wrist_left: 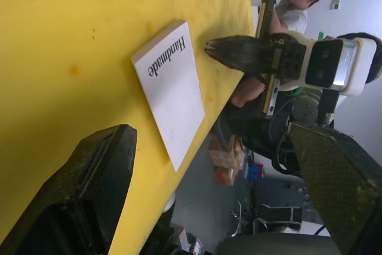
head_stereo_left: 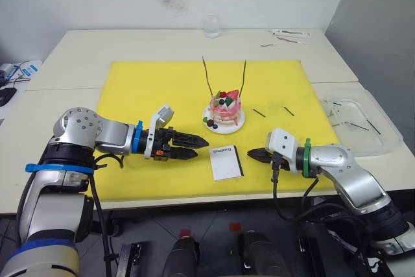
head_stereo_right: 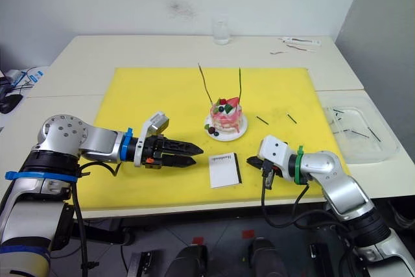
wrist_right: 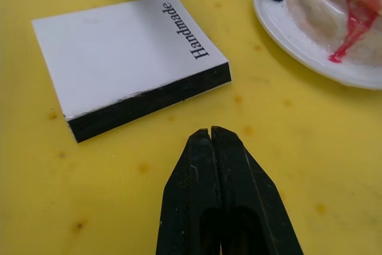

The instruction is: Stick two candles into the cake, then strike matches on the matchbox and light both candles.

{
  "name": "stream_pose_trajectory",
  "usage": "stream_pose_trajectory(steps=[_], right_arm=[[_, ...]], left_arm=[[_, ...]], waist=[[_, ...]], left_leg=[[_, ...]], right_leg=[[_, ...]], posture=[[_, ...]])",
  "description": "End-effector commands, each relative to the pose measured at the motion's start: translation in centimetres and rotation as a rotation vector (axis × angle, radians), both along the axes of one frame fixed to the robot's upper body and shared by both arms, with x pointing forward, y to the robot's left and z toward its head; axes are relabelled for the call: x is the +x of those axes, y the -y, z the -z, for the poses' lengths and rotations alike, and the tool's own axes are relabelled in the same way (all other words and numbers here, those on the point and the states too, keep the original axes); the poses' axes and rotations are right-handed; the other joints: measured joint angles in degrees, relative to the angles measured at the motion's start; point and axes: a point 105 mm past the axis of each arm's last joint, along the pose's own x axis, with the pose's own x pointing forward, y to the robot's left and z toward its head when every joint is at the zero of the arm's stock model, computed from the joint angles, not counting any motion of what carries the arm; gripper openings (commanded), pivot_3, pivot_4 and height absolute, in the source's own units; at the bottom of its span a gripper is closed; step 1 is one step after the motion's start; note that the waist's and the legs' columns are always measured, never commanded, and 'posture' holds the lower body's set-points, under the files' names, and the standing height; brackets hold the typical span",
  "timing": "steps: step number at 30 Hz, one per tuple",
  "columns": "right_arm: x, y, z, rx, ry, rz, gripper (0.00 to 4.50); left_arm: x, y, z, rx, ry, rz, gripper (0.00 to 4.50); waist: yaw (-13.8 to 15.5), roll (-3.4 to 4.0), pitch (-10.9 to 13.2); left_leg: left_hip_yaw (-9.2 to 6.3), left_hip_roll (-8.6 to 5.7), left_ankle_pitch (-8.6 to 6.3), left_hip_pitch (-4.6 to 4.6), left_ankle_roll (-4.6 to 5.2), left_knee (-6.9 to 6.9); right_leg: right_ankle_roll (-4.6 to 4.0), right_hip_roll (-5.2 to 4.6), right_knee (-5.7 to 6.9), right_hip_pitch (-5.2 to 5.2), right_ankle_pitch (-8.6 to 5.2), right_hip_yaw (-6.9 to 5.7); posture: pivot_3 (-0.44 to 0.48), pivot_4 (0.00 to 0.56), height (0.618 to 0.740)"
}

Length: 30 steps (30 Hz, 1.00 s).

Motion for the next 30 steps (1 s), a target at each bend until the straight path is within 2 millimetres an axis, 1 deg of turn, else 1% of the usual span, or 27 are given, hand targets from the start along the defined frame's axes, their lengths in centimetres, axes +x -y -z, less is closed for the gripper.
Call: stream_pose_trajectory(steps=[1, 5, 9, 11, 17, 19, 22, 30], right_arm=[[-0.1, -0.2, -0.8, -0.001, 0.049, -0.008, 0.02], [-0.5, -0.4, -0.6, -0.02, 0.044, -0.016, 0.02], [-1.3, -0.5, 0.4, -0.064, 0.005, -0.051, 0.02], [-1.5, -0.5, 0.6, -0.074, -0.007, -0.051, 0.02], [-1.2, -1.0, 1.8, -0.081, -0.035, -0.039, 0.02], [-1.0, -1.3, 1.9, -0.081, -0.032, -0.045, 0.02], [-1.0, -2.6, 1.4, -0.047, -0.034, -0.067, 0.02], [-0.7, -5.8, 0.8, 0.031, -0.059, -0.097, 0.02]], left_arm=[[-0.9, 1.0, 0.5, -0.034, -0.033, 0.026, 4.5], [-0.9, 1.6, 0.8, -0.052, -0.037, -0.014, 4.5], [-0.8, 2.5, 1.9, -0.063, -0.044, -0.102, 4.5], [-0.6, 2.7, 2.1, -0.072, -0.044, -0.13, 4.5], [-0.7, 3.6, 2.9, -0.07, -0.058, -0.152, 4.5], [-0.7, 3.8, 3.0, -0.07, -0.061, -0.153, 4.5], [-1.0, 4.1, 3.1, -0.07, -0.06, -0.146, 4.5], [-1.5, 4.4, 3.5, -0.062, -0.058, -0.144, 4.5]], waist=[[0.04, 0.0, 0.0], [0.41, 0.0, 0.0], [0.47, 0.0, -0.02], [0.56, -0.02, -0.03], [0.71, -0.07, -0.12], [0.68, -0.07, -0.15], [0.64, -0.1, -0.19], [0.52, -0.1, -0.23]], left_leg=[[0.01, -0.01, 0.0, 0.0, 0.0, 0.01], [0.0, -0.04, 0.01, 0.0, -0.01, 0.05], [0.04, -0.06, 0.01, 0.06, -0.02, 0.04], [0.04, -0.09, 0.01, 0.07, -0.02, 0.06], [0.0, -0.21, 0.02, 0.19, -0.03, 0.11], [0.0, -0.2, 0.03, 0.23, -0.03, 0.11], [0.0, -0.2, 0.05, 0.26, -0.06, 0.12], [-0.03, -0.17, 0.07, 0.28, -0.1, 0.11]], right_leg=[[0.0, -0.02, 0.02, 0.0, 0.0, 0.01], [0.01, -0.06, 0.04, 0.01, 0.01, -0.02], [0.01, -0.16, 0.01, 0.07, 0.01, 0.02], [0.01, -0.22, 0.01, 0.11, 0.01, 0.01], [-0.14, -0.18, -0.02, 0.3, -0.07, -0.02], [-0.16, -0.18, -0.01, 0.33, -0.08, -0.02], [-0.17, -0.16, 0.0, 0.35, -0.07, -0.01], [-0.05, -0.11, 0.03, 0.35, 0.01, -0.02]], posture=[[0.0, 0.15, 0.74], [0.0, 0.15, 0.74], [0.0, 0.15, 0.74], [0.0, 0.15, 0.74], [0.0, 0.15, 0.74], [0.0, 0.15, 0.74], [0.0, 0.15, 0.74], [0.0, 0.15, 0.74]])
